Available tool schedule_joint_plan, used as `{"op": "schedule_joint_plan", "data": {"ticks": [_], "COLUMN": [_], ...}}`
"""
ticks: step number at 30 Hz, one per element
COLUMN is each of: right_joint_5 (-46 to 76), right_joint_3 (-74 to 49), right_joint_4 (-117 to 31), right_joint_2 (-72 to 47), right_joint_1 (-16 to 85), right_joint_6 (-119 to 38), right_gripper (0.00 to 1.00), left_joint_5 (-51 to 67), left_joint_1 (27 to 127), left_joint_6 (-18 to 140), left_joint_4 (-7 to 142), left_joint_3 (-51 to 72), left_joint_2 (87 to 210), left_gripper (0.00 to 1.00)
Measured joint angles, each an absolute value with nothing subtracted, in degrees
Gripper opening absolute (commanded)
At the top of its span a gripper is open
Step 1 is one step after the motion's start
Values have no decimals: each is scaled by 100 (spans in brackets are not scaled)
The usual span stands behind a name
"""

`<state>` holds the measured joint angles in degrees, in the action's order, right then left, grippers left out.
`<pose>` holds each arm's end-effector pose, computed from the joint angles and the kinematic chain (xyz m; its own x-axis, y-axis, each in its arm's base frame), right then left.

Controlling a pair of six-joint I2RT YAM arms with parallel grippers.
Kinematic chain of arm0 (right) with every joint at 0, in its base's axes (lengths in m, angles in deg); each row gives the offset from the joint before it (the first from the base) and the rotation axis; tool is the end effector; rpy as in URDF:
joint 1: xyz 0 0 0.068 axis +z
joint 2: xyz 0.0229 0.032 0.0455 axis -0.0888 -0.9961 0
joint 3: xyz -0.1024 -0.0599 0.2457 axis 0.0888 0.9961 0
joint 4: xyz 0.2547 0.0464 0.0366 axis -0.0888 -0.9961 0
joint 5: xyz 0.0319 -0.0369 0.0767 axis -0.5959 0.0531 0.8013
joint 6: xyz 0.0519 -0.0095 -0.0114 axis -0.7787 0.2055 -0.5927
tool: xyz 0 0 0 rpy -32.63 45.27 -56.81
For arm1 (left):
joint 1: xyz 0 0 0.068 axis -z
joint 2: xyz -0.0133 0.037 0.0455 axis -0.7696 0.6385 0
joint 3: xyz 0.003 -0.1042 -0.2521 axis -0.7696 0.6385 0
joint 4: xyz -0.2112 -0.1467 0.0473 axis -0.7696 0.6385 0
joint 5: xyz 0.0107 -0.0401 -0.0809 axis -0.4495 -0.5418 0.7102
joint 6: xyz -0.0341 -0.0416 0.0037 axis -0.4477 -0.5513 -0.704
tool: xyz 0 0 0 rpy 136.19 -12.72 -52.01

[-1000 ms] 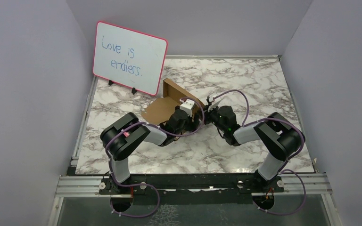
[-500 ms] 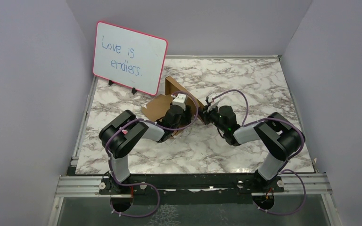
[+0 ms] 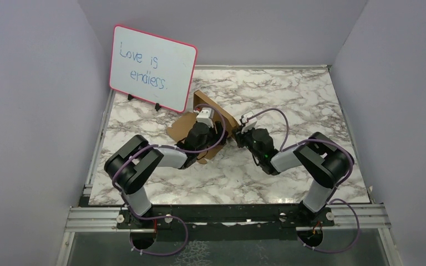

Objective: Fold the paper box

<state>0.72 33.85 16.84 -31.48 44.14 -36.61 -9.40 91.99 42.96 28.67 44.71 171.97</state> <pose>0.2437 0.1921 0.1397 -0.1832 -0.0879 -0.9791 -0.5235 0.8518 0.0215 0.2539 -0.2185 0.1498 -0.4978 -0.2061 -0.8424 0.3480 0.8423 -0.4117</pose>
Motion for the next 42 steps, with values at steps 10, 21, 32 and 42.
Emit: {"op": "schedule_joint_plan", "data": {"ticks": [10,21,32,42], "right_joint_5": [-455,-527,-540,-1051], "right_joint_3": [3383,3376,3374,2991], "right_joint_4": [1918,1957,1878,1251], "right_joint_2": [-3319,-3349,-3312,-3292], "right_joint_1": [4595,4641,4641,4801], "right_joint_6": [-3687,-3685,-3698,-4177], "right_gripper": [1,1,1,1], "left_joint_5": [-588,-348,-802,-946], "left_joint_1": [9153,9151,9151,9151], "left_joint_6": [3797,3769,4573,5065], "left_joint_4": [2638,2423,2430,2408], "left_joint_3": [4749,4475,4320,4320], "left_joint_2": [16202,16384,16946,16946], "left_gripper": [78,67,49,53]}}
